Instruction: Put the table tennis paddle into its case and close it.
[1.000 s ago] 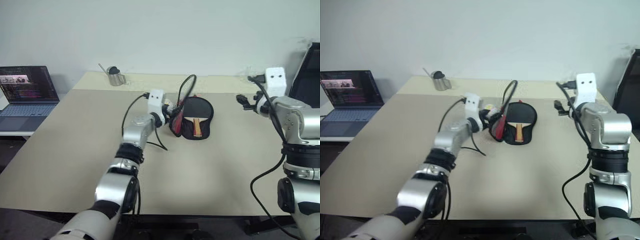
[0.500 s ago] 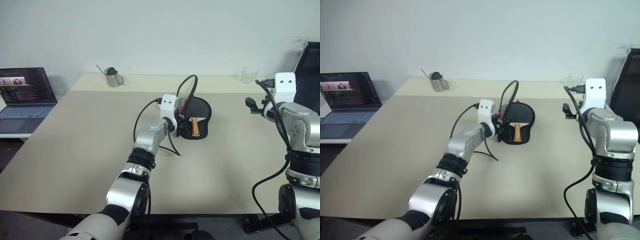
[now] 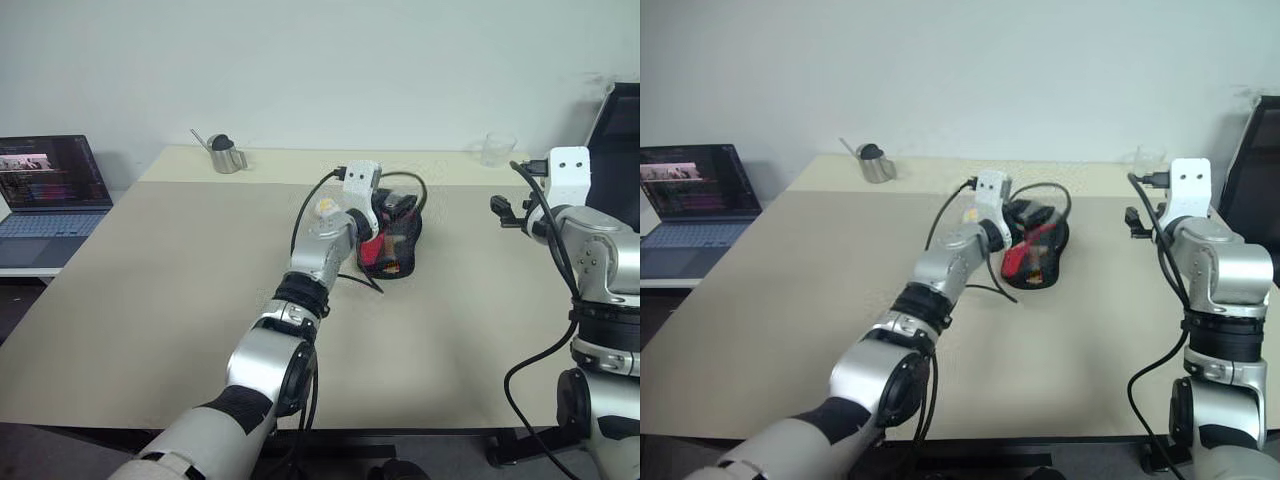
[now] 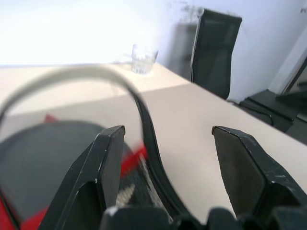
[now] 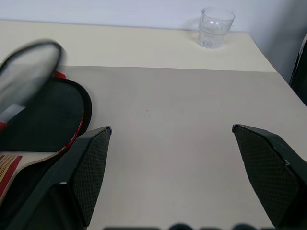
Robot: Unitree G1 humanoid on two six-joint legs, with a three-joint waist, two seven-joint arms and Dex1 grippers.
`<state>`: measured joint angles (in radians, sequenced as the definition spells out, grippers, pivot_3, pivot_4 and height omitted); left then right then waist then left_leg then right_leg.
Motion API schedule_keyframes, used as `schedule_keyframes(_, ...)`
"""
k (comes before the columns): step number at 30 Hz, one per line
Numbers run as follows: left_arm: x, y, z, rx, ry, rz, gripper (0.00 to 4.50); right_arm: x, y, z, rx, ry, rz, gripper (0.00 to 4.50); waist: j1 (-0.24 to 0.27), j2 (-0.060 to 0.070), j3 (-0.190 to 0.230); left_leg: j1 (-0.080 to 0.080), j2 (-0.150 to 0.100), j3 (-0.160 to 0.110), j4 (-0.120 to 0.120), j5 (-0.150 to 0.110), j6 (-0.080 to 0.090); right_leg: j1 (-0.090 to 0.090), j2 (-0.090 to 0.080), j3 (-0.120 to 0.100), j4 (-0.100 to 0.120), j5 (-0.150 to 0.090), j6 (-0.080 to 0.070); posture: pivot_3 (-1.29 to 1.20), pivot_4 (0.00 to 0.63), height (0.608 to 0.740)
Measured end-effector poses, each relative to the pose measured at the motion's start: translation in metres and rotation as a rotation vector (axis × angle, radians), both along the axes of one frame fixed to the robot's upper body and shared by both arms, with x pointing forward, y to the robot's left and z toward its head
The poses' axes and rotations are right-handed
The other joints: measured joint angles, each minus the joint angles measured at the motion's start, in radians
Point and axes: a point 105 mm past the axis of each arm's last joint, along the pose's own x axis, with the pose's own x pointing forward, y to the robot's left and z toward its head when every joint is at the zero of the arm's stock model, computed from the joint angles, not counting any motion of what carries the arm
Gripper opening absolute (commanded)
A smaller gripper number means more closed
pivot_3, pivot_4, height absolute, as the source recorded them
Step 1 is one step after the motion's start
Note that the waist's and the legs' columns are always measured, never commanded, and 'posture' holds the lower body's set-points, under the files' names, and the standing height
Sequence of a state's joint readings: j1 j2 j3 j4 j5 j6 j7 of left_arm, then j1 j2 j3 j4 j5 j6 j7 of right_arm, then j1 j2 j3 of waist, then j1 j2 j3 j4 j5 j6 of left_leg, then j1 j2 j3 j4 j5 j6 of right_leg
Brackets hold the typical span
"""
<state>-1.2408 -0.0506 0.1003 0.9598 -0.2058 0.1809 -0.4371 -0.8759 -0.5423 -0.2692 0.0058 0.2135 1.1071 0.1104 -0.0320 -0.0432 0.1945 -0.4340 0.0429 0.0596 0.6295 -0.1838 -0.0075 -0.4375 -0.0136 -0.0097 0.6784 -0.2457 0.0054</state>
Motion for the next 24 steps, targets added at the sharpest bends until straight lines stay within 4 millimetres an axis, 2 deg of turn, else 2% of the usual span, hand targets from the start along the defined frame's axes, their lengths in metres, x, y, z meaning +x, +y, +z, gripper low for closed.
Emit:
schedule_keyframes(4, 0.004, 0.005, -0.015, 0.014, 0.031, 0.028, 3.18, 0.001, 0.001, 0.001, -0.007, -0.008, 0.001, 4.45, 0.0, 0.0, 0.0, 0.0, 0.001, 0.0, 0.0, 0.0, 0.0, 0.0, 0.0, 0.0, 0.0, 0.0, 0.0, 0.0, 0.15, 0.74)
schedule_keyframes(7, 0.003, 0.007, -0.016, 0.009, 0.025, 0.017, 3.18, 0.001, 0.002, 0.001, -0.008, -0.005, 0.004, 4.45, 0.0, 0.0, 0.0, 0.0, 0.001, 0.0, 0.0, 0.0, 0.0, 0.0, 0.0, 0.0, 0.0, 0.0, 0.0, 0.0, 0.15, 0.74)
schedule_keyframes(11, -0.007, 0.014, -0.012, -0.009, -0.014, -0.102, 3.18, 0.003, 0.007, -0.005, 0.04, 0.023, 0.017, 4.45, -0.004, 0.0, 0.0, 0.001, 0.002, 0.001, 0.0, 0.0, 0.0, 0.0, 0.001, 0.0, 0.001, 0.0, 0.0, 0.0, 0.15, 0.74)
schedule_keyframes(13, -0.021, 0.028, -0.015, 0.03, -0.046, -0.216, 3.18, 0.006, 0.017, -0.016, 0.094, 0.062, 0.043, 4.45, -0.01, 0.001, 0.0, 0.001, 0.003, 0.001, -0.001, 0.0, -0.001, -0.001, 0.002, 0.001, 0.002, 0.0, -0.001, 0.0, 0.15, 0.74)
schedule_keyframes(16, -0.041, 0.061, -0.025, 0.127, -0.052, -0.32, 3.18, 0.01, 0.038, -0.04, 0.162, 0.142, 0.103, 4.45, -0.022, 0.002, 0.0, 0.002, 0.005, -0.001, -0.001, 0.002, -0.003, -0.001, 0.004, 0.002, 0.003, 0.001, -0.004, 0.0, 0.15, 0.74)
schedule_keyframes(19, -0.054, 0.098, -0.029, 0.226, -0.029, -0.33, 3.18, 0.015, 0.06, -0.063, 0.237, 0.211, 0.149, 4.45, -0.022, 0.002, 0.0, 0.002, 0.005, -0.002, 0.0, 0.003, -0.005, -0.001, 0.006, 0.002, 0.003, 0.002, -0.006, 0.0, 0.15, 0.74)
schedule_keyframes(24, -0.072, 0.128, -0.019, 0.309, -0.039, -0.343, 3.18, 0.02, 0.076, -0.083, 0.303, 0.274, 0.184, 4.45, -0.014, 0.002, 0.0, 0.001, 0.005, -0.002, 0.0, 0.003, -0.005, 0.0, 0.004, 0.002, 0.002, 0.003, -0.005, 0.0, 0.15, 0.74)
